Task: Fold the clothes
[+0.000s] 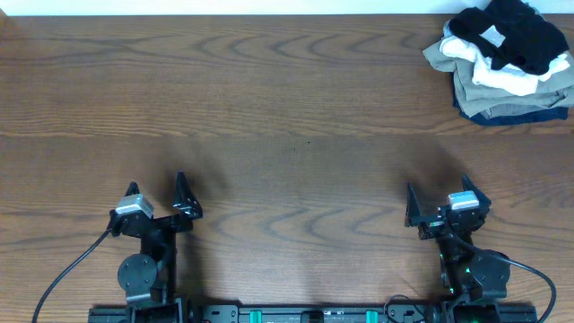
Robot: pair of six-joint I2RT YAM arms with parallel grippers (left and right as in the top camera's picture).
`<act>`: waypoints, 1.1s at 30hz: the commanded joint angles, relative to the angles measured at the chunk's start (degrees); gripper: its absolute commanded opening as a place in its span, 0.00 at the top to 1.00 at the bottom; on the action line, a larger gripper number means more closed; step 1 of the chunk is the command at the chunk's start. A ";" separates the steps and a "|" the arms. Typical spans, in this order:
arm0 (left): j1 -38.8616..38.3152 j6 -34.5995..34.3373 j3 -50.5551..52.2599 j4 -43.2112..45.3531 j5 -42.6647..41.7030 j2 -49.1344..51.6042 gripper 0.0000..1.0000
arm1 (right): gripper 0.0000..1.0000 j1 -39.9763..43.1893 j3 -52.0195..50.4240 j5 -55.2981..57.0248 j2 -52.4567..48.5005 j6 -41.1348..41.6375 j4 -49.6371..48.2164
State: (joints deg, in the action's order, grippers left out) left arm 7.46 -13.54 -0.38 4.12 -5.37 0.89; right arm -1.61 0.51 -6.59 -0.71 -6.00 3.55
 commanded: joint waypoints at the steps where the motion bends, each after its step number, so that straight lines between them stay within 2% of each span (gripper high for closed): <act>1: -1.92 -0.26 0.15 -3.56 2.27 -0.81 0.02 | 0.01 0.37 -0.20 0.20 0.33 1.05 0.09; 4: -3.34 -0.24 0.15 -8.33 3.45 -0.81 0.02 | 0.01 0.37 -0.20 0.17 0.33 1.05 0.09; 33: -3.69 0.09 0.15 -8.15 3.48 -0.66 0.02 | 0.01 0.37 -0.20 0.20 0.33 1.05 0.09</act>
State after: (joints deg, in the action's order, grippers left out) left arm 3.99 -13.54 -0.71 -1.23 -3.01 0.62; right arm -1.61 0.51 -6.59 -0.71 -6.00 3.55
